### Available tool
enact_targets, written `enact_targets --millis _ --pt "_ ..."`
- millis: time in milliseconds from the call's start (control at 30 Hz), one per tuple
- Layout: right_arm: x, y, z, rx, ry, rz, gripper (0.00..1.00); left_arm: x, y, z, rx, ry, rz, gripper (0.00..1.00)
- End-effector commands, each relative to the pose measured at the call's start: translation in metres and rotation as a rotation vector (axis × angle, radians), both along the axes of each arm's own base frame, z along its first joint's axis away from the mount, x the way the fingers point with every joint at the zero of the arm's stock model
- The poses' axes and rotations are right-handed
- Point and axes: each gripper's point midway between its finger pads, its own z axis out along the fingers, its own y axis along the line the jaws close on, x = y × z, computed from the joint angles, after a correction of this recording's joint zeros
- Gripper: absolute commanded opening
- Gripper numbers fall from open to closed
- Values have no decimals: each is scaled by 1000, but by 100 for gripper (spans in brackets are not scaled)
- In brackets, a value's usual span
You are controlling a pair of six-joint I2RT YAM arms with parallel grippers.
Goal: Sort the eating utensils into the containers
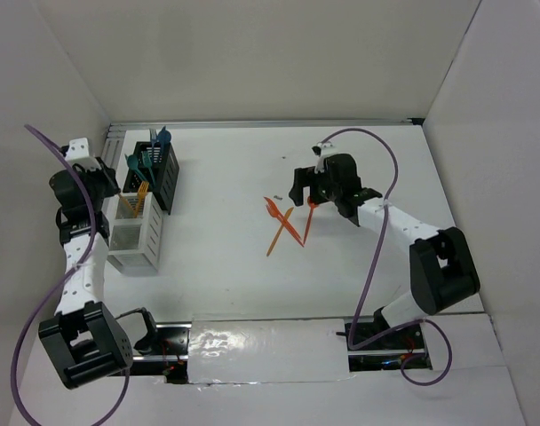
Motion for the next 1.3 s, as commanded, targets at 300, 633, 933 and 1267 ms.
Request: enact_targets --millis 300,633,933,1267 --pt "-19 34 -21 -35 74 40 89 10 -16 -9 74 36 -68 33" --pt "-18 14 -14 -20 86 -90 87 2 -33 26 76 -13 -128 65" --pt "-24 13 -41 -70 156 -86 77 -37 -146 101 -148 -48 -616 74" --pt "-41 40 -72 -161 165 161 70 -51 -230 77 -270 108 -847 85"
